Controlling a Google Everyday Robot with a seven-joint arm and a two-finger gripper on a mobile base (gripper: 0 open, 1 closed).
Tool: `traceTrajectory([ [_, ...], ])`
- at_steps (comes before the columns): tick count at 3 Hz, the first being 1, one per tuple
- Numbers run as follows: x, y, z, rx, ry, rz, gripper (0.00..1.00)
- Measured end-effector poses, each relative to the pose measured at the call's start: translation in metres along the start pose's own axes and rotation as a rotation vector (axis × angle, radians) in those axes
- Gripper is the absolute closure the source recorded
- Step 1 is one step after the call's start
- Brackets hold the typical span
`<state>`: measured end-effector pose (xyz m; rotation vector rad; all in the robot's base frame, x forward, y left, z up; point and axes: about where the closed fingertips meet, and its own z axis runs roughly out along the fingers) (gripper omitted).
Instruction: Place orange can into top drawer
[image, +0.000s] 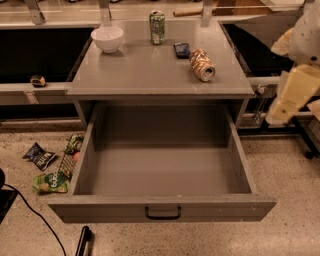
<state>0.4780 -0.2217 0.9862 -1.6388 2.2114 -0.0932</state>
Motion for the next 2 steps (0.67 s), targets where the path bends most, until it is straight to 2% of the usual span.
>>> traceTrajectory([
  [1,-0.010,-0.068,0.033,0.001,-0.074,0.083,0.00],
  [2,-0.021,-0.125,0.070,-0.009,-0.147,0.167,0.00],
])
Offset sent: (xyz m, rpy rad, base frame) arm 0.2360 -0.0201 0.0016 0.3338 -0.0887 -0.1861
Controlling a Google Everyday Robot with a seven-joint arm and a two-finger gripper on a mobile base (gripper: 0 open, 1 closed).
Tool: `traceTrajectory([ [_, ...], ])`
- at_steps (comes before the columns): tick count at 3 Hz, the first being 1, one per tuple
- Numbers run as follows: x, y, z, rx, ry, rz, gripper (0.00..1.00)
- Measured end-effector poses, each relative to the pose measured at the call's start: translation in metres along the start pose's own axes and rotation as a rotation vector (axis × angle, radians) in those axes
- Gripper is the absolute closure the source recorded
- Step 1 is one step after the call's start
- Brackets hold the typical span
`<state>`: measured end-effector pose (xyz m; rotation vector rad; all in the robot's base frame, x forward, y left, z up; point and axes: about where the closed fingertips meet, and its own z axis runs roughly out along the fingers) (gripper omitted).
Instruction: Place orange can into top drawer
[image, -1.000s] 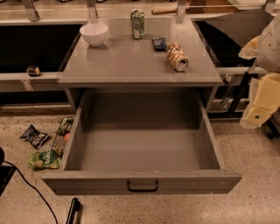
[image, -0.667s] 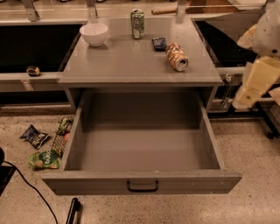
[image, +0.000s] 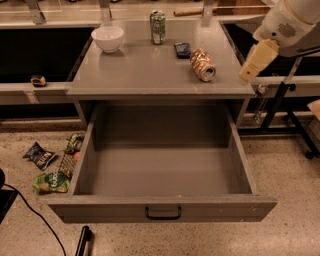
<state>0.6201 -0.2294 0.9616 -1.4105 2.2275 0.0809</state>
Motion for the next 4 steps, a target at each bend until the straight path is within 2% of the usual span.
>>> traceTrajectory([
  [1,-0.007,-0.020,-0.006,0.037,-0.033,0.002,0.00],
  [2,-0.008,-0.020,-0.007,0.038,-0.034,0.001,0.00],
  [3,-0.014,-0.035,0.005,0.068,-0.093,0.047,0.00],
  [4,-0.030,-0.070,0.035,0.123,-0.188,0.178,0.00],
])
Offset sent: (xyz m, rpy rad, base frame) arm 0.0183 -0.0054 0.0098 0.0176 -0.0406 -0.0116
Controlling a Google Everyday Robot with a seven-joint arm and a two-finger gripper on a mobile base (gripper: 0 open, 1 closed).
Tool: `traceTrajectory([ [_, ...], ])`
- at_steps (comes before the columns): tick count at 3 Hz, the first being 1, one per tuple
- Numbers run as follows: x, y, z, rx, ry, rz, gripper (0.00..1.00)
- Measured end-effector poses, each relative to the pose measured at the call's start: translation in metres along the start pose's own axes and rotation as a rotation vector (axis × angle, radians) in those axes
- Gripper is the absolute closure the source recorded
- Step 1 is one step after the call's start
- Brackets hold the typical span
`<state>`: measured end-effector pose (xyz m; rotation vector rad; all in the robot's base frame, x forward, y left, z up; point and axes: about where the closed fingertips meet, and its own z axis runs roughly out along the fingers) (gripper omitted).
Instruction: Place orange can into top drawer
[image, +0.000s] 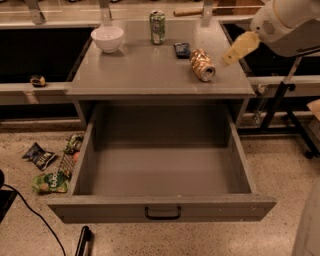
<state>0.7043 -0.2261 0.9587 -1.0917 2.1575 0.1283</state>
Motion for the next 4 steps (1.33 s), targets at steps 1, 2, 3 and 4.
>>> traceTrajectory([
  [1,-0.015,-0.020,0.032,0.052,-0.033,0.144,0.00],
  [2,-0.024,-0.025,0.063,0.070,-0.003,0.235,0.00],
  [3,-0.026,-0.024,0.096,0.045,0.010,0.313,0.00],
  [4,-0.025,-0.020,0.125,0.009,0.013,0.372,0.00],
])
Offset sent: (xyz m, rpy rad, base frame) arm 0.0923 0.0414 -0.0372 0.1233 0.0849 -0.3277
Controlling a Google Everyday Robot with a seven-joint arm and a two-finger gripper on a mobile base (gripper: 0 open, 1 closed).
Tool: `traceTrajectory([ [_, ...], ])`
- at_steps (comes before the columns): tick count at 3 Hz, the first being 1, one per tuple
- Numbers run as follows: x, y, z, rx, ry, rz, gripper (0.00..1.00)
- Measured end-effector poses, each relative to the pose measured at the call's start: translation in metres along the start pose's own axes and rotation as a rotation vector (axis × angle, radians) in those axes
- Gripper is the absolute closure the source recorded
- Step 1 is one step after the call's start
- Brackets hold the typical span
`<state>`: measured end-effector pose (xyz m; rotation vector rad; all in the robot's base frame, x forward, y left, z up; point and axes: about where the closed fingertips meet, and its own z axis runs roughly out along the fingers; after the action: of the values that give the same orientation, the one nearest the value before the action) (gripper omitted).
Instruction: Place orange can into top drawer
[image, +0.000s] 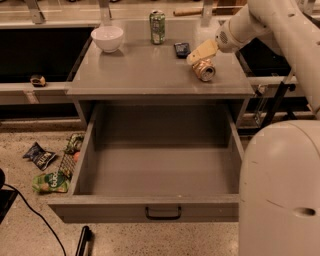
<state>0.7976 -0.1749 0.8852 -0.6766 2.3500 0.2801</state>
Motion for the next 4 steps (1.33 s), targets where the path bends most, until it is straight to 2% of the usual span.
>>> traceTrajectory([
  [2,0.008,0.000,0.037,-0.041,0.027,0.073,0.00],
  [3,0.011,0.002,0.048,-0.059,0.037,0.083,0.18],
  [4,0.011,0.002,0.048,-0.059,0.037,0.083,0.42],
])
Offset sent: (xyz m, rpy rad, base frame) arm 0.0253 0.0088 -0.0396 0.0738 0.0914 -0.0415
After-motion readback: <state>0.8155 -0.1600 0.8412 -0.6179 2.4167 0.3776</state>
